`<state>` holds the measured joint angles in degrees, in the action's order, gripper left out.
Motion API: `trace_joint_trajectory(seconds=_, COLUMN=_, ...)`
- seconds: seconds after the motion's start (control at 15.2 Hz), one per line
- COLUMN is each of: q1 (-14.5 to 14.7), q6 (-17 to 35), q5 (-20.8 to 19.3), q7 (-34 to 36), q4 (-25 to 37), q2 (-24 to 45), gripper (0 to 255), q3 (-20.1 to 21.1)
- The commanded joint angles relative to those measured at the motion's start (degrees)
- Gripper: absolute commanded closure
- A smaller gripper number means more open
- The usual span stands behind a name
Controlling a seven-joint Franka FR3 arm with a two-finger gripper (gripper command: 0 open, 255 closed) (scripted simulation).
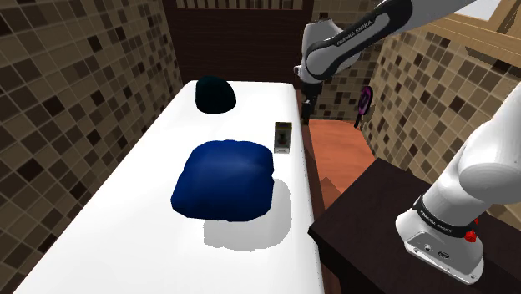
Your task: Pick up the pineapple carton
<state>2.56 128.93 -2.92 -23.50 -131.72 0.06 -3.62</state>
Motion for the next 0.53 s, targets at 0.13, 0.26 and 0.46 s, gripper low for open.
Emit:
trace_joint_trajectory(seconds=0.13, q1=0.03, q6=4.05, q5=1.93, q7=-4.07, q4=5.76, q2=8.94, gripper=0, q3=0.34)
trace_joint_trajectory(seconds=0.26, q1=-0.09, q6=5.52, q5=2.87, q7=-5.97, q4=9.03, q2=13.30, gripper=0, q3=0.78)
trace_joint_trajectory(seconds=0.46, q1=-0.32, q6=7.19, q5=3.61, q7=-7.52, q4=11.93, q2=17.55, gripper=0, q3=1.32)
